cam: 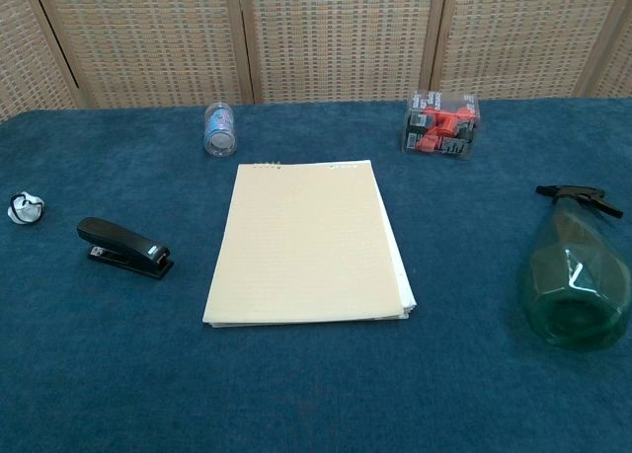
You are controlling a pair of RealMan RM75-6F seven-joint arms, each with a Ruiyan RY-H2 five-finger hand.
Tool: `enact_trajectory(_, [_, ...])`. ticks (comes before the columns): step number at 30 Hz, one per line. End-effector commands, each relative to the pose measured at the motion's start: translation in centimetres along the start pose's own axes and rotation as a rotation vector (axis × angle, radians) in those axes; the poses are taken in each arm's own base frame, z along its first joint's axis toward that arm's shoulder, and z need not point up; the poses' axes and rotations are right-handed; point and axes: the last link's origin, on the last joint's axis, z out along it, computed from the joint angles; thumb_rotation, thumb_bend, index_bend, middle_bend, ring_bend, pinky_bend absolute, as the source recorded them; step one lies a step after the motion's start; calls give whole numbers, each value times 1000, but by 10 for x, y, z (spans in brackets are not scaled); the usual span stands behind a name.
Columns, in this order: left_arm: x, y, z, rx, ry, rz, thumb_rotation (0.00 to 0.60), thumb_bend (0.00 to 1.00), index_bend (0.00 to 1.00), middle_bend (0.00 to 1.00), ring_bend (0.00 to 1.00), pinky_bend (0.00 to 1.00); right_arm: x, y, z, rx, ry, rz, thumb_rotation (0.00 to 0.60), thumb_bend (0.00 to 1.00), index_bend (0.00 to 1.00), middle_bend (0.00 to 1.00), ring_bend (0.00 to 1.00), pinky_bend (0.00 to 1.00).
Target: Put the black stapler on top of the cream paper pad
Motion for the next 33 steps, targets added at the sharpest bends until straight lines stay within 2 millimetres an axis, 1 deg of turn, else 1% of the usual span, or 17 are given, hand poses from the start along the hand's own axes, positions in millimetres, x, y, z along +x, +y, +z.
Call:
enact_trajectory(1, [0,0,1,2,0,1,600,0,0,0,0,0,0,0,0,0,0,-1,600,0,0,0,0,0])
enact_trajectory(8, [-7,3,5,-19,-26,21,600,0,0,0,0,0,0,0,0,-3,-2,3,600,0,0,0,0,0])
enact_trajectory(11, [-13,10,16,-72,-32,35,600,0,0,0,0,0,1,0,1,-5,0,5,600,0,0,0,0,0])
enact_trajectory(13, [-17,16,29,-113,-15,44,600,0,0,0,0,0,1,1,1,-9,3,4,600,0,0,0,0,0])
enact_trajectory(16, [-29,31,59,-211,-25,102,600,0,0,0,0,0,2,2,2,-21,-1,15,600,0,0,0,0,0])
enact_trajectory(19, [-38,47,85,-309,-54,190,600,0,0,0,0,0,3,4,3,-30,1,12,600,0,0,0,0,0])
enact_trajectory(21, [-48,61,102,-389,-109,255,600,0,0,0,0,0,3,5,5,-38,1,10,600,0,0,0,0,0])
enact_trajectory(23, [-56,71,115,-429,-162,281,600,0,0,0,0,0,3,6,7,-47,0,4,600,0,0,0,0,0])
enact_trajectory(24, [-60,78,124,-449,-192,291,600,0,9,0,2,0,2,7,8,-54,-1,-1,600,0,0,0,0,0])
enact_trajectory(26, [-65,87,135,-471,-212,302,600,4,47,0,39,27,1,9,9,-62,-5,-7,600,0,0,0,0,0])
enact_trajectory(27, [-69,94,144,-489,-215,313,600,15,81,0,73,69,0,10,10,-69,-9,-11,600,0,0,0,0,0])
enact_trajectory(28, [-70,95,146,-493,-216,317,600,37,107,0,104,123,-1,10,11,-71,-10,-13,600,0,0,0,0,0])
enact_trajectory(30, [-78,105,154,-525,-238,333,600,97,133,1,126,183,-3,12,13,-83,-21,-16,600,0,0,0,0,0])
enact_trajectory(33, [-88,113,165,-558,-263,353,600,204,154,19,148,198,-6,16,15,-101,-35,-17,600,0,0,0,0,0])
